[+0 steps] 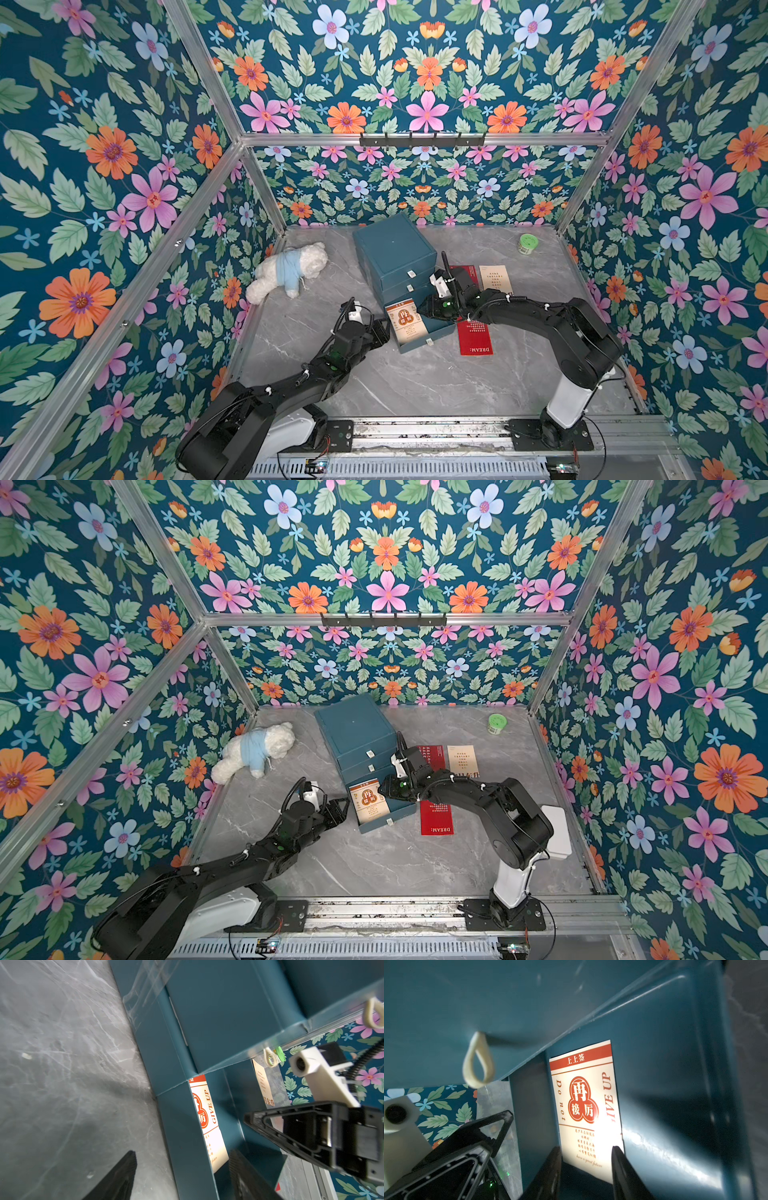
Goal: Take the postcards out of the drawer
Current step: Pick up the postcard from the drawer.
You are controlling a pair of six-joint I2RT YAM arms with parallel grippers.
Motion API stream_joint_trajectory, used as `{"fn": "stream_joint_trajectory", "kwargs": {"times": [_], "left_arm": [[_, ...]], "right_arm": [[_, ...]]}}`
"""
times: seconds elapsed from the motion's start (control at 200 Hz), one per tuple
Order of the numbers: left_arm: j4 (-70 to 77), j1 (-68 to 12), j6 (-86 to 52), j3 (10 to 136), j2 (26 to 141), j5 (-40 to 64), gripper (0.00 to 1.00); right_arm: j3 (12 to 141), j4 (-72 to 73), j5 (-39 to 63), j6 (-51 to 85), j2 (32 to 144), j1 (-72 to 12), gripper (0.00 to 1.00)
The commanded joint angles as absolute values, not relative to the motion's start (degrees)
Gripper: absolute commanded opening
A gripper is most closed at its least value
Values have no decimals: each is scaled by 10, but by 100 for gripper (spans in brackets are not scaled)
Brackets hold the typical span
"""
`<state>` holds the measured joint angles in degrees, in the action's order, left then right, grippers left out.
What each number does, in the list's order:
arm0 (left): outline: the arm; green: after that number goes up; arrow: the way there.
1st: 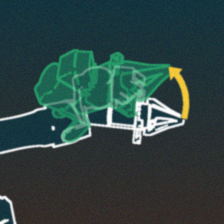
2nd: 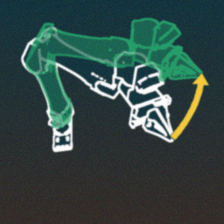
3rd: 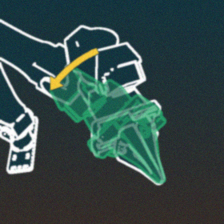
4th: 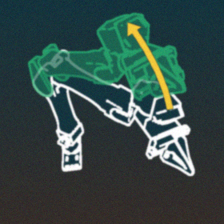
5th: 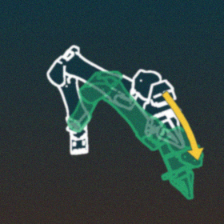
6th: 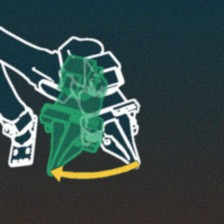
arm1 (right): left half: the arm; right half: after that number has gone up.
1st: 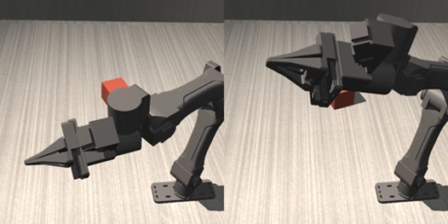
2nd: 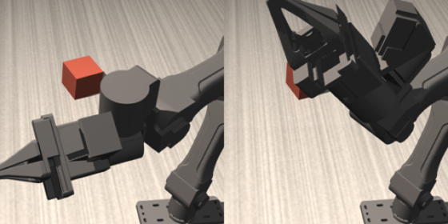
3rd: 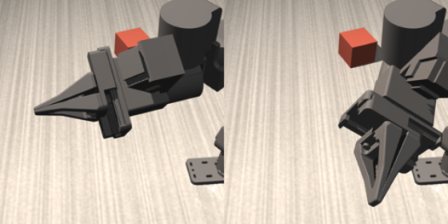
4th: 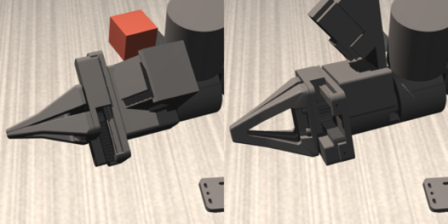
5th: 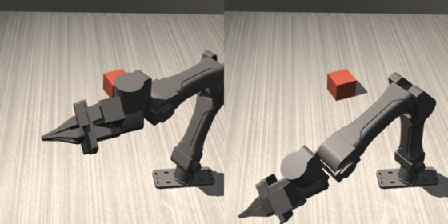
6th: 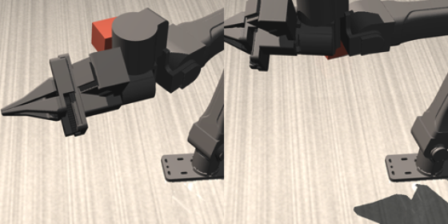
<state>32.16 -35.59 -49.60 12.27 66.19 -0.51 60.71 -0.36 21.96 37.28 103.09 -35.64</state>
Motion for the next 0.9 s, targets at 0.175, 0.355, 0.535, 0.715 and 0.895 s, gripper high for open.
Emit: {"fn": "stream_joint_trajectory", "kwargs": {"times": [0.175, 0.355, 0.535, 0.715, 0.895], "left_arm": [[378, -359, -508, 133, 699, 17, 70], [385, -361, -510, 140, 718, 23, 67], [386, -363, -512, 146, 730, 25, 67], [386, -364, -516, 149, 740, 24, 68], [381, -365, -518, 150, 739, 23, 68]], "right_arm": [[645, -41, 179, 366, 1083, -359, 42], [663, -58, 153, 354, 1108, -365, 42], [674, -59, 168, 351, 1126, -370, 42], [667, -24, 227, 369, 1132, -372, 42], [645, 37, 286, 414, 1125, -371, 42]]}}
